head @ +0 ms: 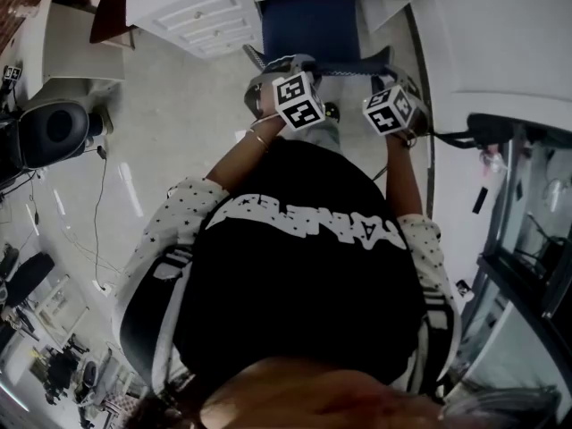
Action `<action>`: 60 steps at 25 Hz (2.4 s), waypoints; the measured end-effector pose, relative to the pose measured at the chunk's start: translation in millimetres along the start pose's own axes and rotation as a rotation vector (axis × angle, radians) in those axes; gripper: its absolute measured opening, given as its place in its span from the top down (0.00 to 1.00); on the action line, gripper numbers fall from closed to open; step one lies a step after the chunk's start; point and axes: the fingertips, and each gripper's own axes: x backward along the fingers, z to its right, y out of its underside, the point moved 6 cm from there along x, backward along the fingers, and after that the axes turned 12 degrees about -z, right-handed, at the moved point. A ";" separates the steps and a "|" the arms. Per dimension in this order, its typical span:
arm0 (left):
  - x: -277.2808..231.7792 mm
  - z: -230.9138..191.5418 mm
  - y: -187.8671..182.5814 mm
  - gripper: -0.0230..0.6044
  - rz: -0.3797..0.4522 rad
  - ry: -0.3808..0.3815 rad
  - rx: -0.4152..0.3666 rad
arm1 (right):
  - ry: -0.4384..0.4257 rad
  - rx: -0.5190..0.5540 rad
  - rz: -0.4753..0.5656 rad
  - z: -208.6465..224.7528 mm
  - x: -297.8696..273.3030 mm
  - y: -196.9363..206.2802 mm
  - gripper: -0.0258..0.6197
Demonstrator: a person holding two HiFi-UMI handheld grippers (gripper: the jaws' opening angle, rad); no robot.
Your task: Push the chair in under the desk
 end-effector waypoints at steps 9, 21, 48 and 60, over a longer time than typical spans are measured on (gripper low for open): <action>-11.1 -14.5 -11.8 0.73 -0.003 -0.023 0.015 | -0.005 0.028 0.010 21.7 -14.7 -8.4 0.76; -19.4 -36.5 -22.0 0.73 -0.006 -0.052 0.008 | -0.010 0.053 0.027 44.0 -27.5 -23.6 0.76; -42.9 -76.4 -39.4 0.73 -0.023 -0.102 0.029 | -0.021 0.115 0.067 85.6 -60.0 -51.1 0.76; -52.3 -94.4 -50.3 0.73 -0.037 -0.117 0.058 | -0.034 0.152 0.097 106.5 -71.6 -62.0 0.76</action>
